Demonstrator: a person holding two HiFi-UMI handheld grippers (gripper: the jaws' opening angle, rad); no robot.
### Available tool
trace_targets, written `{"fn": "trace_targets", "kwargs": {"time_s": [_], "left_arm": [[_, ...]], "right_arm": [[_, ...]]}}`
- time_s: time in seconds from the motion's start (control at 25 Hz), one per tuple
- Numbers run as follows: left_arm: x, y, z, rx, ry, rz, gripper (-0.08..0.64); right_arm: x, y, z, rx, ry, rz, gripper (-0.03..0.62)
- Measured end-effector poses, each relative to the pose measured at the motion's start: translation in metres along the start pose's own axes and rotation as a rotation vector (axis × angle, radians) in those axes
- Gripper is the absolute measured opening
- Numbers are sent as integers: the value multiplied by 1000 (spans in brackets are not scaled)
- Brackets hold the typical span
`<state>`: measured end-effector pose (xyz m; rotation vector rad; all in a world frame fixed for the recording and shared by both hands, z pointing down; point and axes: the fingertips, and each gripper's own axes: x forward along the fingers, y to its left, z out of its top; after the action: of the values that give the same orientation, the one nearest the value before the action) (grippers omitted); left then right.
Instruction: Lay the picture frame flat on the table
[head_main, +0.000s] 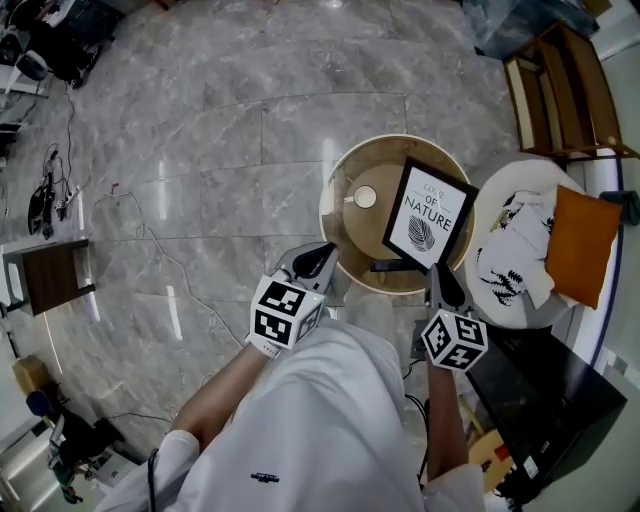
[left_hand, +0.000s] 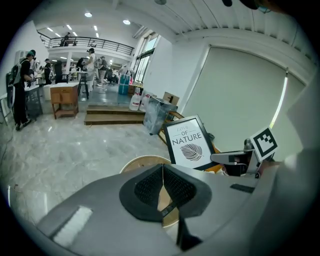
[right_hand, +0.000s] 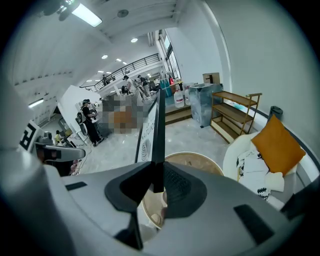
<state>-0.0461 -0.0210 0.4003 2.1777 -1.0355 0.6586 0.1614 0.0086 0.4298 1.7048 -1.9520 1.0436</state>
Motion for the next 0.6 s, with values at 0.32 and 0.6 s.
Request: {"fn": "trace_targets", "kwargs": {"time_s": [0.32,0.6], "left_arm": [[45,-11,-8,-13,31,27,8],[90,-1,-30,-51,56,52,8]], "right_arm": [[42,-39,-4,-50,89,45,67],[99,-72,-26,-111,176,69,67]]}}
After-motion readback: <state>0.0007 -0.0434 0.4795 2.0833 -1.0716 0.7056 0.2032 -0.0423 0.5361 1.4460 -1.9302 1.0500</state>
